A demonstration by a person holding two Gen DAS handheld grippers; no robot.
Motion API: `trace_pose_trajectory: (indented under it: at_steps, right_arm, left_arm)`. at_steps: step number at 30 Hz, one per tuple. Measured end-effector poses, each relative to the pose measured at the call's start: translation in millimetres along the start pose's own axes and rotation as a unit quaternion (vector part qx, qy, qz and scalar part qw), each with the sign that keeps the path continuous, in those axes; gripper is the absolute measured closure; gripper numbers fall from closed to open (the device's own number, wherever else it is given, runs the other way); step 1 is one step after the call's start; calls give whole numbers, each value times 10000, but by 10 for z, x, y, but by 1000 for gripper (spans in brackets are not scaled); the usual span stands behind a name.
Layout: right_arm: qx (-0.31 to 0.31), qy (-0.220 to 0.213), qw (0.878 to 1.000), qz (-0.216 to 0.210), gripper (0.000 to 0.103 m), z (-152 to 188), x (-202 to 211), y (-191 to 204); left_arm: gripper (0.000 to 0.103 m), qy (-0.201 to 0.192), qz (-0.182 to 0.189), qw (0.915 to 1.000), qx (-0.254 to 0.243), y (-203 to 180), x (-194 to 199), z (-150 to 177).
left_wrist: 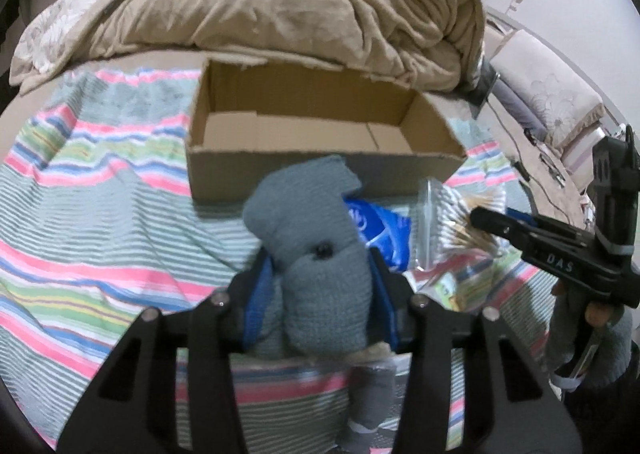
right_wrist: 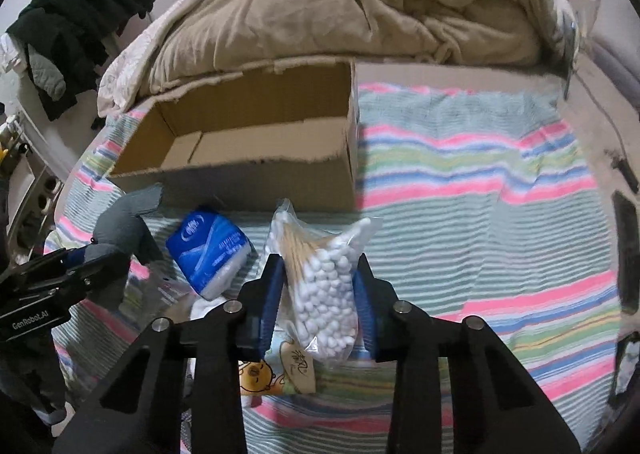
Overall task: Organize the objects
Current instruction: 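Carry the grey glove with left gripper into the box while right gripper carries the cotton swab bag there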
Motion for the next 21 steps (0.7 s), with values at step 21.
trace_pose_trajectory:
  at_steps: [21]
  right_arm:
    - [514, -963, 9934, -342, 68, -969, 404, 197]
  left_arm:
    - [56, -650, -35, 9975, -291, -111, 210, -731]
Point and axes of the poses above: each gripper's, at about its wrist camera, not at the fingertips, and x roughly against the way its jaws point, y to its left, z to its underside, the point moved 4 cm from there along -x, roughly the way its jaws point, and after that the axes turned 5 degrees about -y, right-handed, at the moved point
